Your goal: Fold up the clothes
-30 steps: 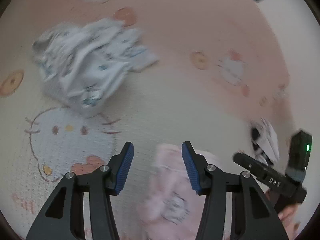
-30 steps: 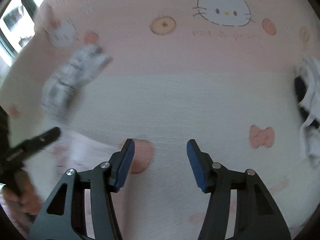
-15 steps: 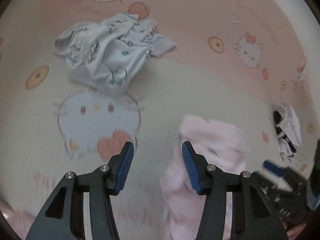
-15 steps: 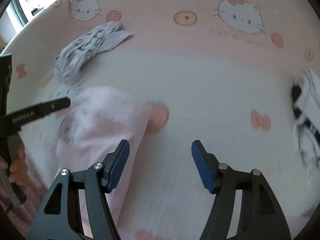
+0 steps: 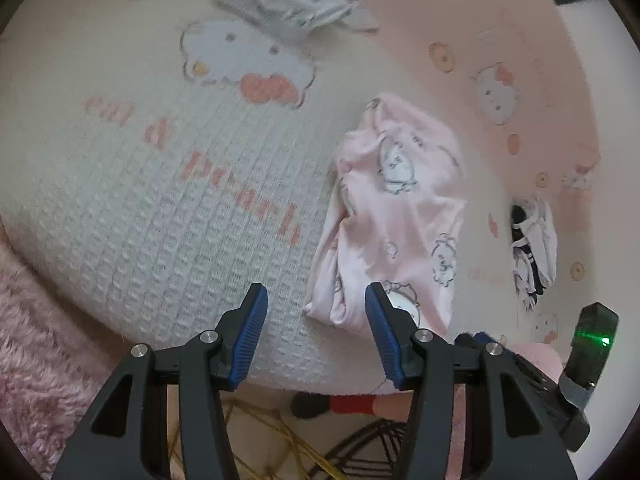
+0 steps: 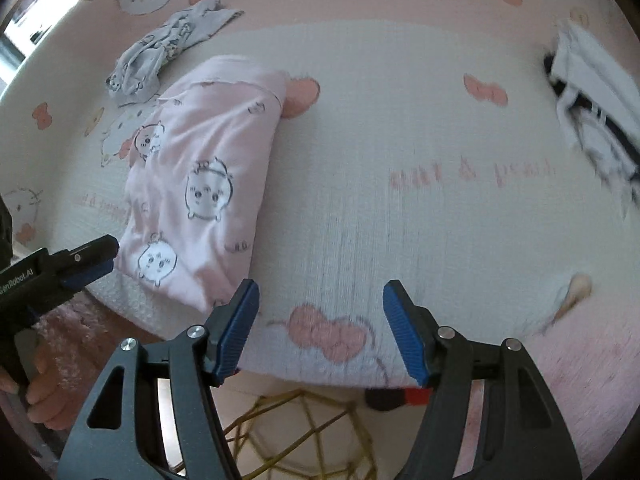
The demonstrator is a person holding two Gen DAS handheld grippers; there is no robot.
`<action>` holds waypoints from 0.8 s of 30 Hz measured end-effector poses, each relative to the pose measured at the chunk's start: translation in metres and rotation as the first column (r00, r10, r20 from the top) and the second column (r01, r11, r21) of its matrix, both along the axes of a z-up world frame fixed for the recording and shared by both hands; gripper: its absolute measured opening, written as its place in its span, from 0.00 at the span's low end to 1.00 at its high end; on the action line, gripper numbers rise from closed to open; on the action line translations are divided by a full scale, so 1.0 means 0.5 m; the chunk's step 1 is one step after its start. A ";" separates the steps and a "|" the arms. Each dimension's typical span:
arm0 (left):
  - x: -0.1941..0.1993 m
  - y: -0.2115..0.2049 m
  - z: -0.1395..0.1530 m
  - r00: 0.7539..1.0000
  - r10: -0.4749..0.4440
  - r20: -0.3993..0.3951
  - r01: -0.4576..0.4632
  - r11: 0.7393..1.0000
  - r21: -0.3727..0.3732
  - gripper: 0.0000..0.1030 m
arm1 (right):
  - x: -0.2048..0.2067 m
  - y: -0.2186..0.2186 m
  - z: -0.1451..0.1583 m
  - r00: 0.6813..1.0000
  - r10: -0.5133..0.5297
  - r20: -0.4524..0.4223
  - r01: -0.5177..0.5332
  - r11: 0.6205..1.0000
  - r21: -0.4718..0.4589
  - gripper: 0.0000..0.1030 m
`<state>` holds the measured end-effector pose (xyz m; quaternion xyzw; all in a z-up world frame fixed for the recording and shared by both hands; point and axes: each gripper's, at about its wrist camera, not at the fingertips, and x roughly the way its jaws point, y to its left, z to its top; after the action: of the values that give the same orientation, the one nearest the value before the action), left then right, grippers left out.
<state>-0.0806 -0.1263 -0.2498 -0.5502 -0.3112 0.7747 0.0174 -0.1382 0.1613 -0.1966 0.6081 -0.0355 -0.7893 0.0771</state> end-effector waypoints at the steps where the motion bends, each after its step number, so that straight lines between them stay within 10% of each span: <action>1: -0.006 0.005 0.001 1.000 -0.011 -0.007 0.011 1.000 -0.005 0.33 | 0.003 -0.001 -0.004 1.000 0.002 0.004 -0.003 1.000 0.006 0.64; 12: -0.069 0.106 -0.010 0.985 -0.172 -0.013 0.168 0.972 -0.163 0.29 | 0.040 -0.108 -0.013 0.961 0.261 -0.092 -0.250 0.961 0.122 0.66; 15: -0.083 0.119 -0.015 0.983 -0.183 -0.006 0.175 0.948 -0.265 0.32 | 0.044 -0.133 -0.043 0.962 0.257 -0.089 -0.239 0.955 0.174 0.64; 24: -0.072 0.087 0.015 0.989 -0.138 -0.046 0.123 0.961 -0.248 0.34 | 0.063 -0.064 -0.044 0.985 0.162 -0.063 -0.136 0.944 0.301 0.59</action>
<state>-0.1168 -0.0826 -0.2426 -0.5429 -0.1757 0.8211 0.0101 -0.1068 0.1292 -0.2184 0.5789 0.1322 -0.8033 0.0463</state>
